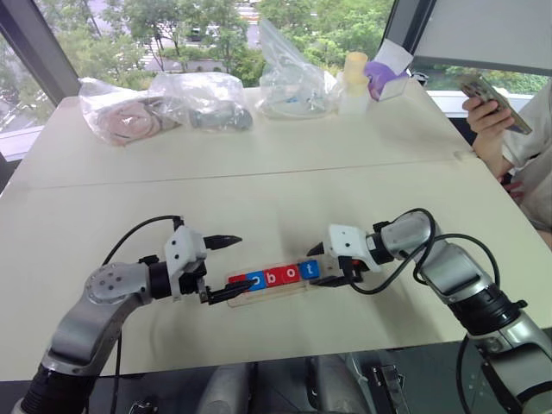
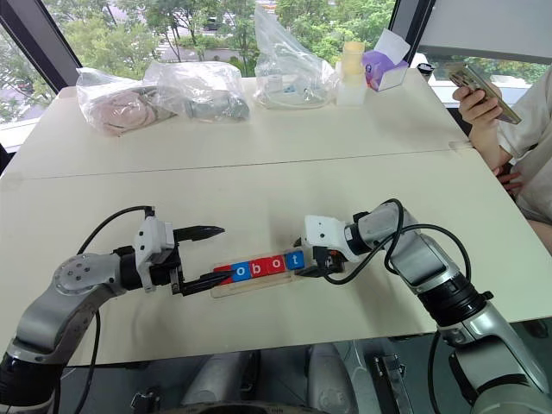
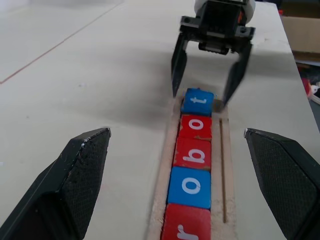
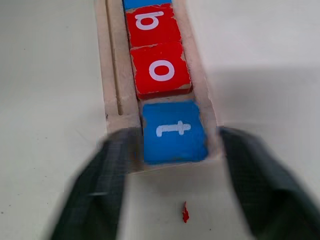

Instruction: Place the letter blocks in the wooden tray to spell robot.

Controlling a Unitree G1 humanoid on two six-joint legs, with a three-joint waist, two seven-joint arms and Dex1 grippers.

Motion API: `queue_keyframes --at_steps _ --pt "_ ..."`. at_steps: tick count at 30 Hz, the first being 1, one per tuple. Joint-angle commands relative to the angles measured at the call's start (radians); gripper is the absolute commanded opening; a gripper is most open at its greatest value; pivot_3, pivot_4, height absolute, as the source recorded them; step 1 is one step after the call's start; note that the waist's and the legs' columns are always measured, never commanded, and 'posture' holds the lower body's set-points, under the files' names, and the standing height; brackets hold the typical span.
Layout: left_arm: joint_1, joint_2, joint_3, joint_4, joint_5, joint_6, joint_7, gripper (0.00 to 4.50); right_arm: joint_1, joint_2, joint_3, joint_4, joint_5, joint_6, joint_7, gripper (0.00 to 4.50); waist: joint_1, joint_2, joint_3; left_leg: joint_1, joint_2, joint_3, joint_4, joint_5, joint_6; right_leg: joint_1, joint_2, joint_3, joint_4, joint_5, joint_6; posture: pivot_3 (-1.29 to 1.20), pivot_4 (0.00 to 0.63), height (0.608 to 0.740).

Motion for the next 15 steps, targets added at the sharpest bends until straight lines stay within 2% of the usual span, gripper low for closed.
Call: queue_keyframes --at_steps 1,15 --pt "-0.016 -0.004 0.003 -0.023 -0.01 0.004 0.009 4.5 -0.015 0.008 -0.007 -0.041 0.012 0.001 0.005 4.47 0.0 0.0 0.0 0.0 0.0 0.0 0.0 0.0 0.0 0.0 0.0 0.0 0.0 0.0 0.0 0.0 0.15 0.74" --pt "-0.026 -0.009 -0.013 -0.06 -0.016 0.035 0.033 4.5 -0.083 -0.038 -0.072 0.094 -0.026 -0.067 -0.036 4.47 0.0 0.0 0.0 0.0 0.0 0.0 0.0 0.0 0.0 0.0 0.0 0.0 0.0 0.0 0.0 0.0 0.15 0.74"
